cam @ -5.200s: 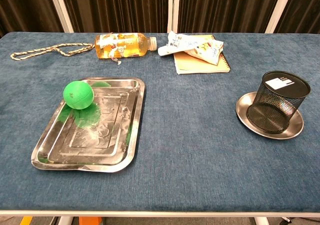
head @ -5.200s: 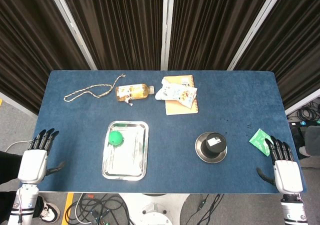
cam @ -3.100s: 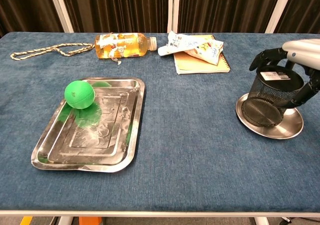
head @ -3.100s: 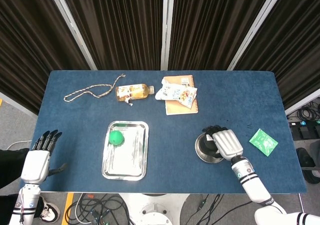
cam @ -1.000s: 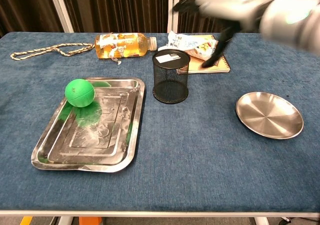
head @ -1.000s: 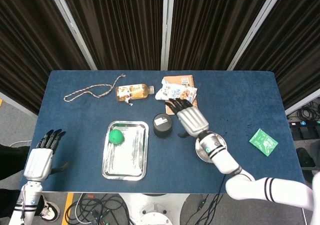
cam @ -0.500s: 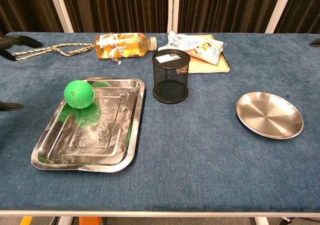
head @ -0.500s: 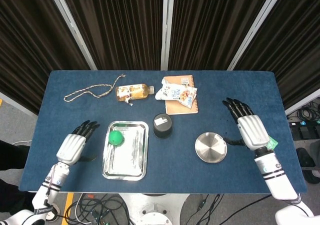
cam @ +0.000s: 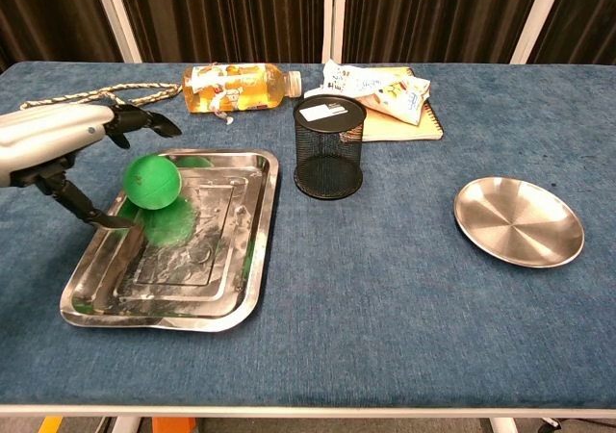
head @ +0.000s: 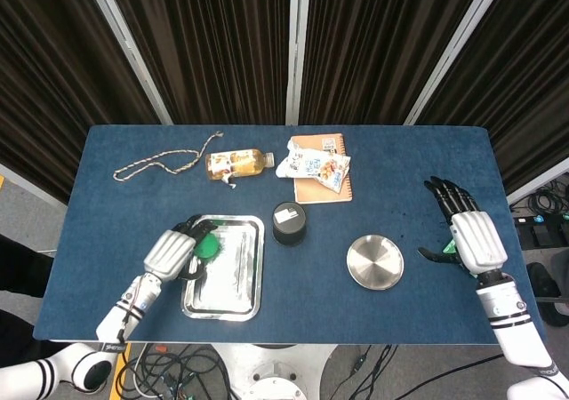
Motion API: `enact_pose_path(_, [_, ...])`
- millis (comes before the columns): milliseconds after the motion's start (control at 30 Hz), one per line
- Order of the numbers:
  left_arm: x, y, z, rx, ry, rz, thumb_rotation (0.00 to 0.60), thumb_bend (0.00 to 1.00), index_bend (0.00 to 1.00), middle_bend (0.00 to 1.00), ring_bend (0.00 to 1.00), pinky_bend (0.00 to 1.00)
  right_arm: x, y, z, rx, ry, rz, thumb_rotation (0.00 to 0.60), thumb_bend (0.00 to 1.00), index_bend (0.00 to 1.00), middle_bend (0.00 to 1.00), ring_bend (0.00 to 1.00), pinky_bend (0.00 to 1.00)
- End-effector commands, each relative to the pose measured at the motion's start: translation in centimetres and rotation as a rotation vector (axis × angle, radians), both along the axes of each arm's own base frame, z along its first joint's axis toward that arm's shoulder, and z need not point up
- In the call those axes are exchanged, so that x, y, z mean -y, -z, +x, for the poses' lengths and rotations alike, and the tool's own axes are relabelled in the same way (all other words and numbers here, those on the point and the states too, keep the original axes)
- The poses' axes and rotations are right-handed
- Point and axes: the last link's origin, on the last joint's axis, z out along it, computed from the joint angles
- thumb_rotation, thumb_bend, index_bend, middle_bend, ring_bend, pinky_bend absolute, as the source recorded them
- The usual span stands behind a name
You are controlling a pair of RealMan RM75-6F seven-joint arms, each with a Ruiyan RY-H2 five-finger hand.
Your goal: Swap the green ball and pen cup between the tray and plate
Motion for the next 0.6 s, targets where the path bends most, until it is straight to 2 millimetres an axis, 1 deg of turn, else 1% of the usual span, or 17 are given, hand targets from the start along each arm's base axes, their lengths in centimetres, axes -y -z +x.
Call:
enact_pose_path(33, [-0.3, 0.3, 0.1, -0.015, 0.006, -0.002, 0.6, 0.15, 0.19, 0.17, 0.11, 0.31, 0.1, 0.0, -0.3, 0.006, 0.006, -0.001, 0.6, 0.0, 0.0, 0.04, 0.0, 0.1])
enact_pose_path(167, [-0.5, 0.5, 0.1, -0.036, 0.01, -0.003, 0.6, 0.19, 0.22, 0.22, 0.17, 0.41, 0.1, 0.0, -0.6, 0.01, 0.01, -0.002, 0.6, 0.0, 0.0, 0.04, 0.0, 0.1])
enact_pose_path(233, [-0.5, 0.6, 0.1, -0.049, 0.014, -0.008, 0.6, 0.19, 0.24, 0.24, 0.18, 0.43, 0.1, 0.0, -0.7, 0.012, 0.011, -0.004, 0.6, 0.0, 0.0, 0.04, 0.0, 0.1])
enact_pose_path(500, [-0.8, 1.1, 0.5, -0.07, 0.037, -0.013, 0.6, 0.2, 0.25, 0.26, 0.2, 0.47, 0.0, -0.3, -1.1, 0.015, 0.019, -0.015, 0.6, 0.0, 0.0, 0.04, 0.0, 0.1])
enact_pose_path(600, [-1.0, 1.3, 0.6, -0.079, 0.043, -0.015, 0.6, 0.21, 0.26, 0.27, 0.23, 0.5, 0.0, -0.3, -1.2, 0.017, 0.023, -0.016, 0.6, 0.0, 0.0, 0.04, 0.0, 0.1])
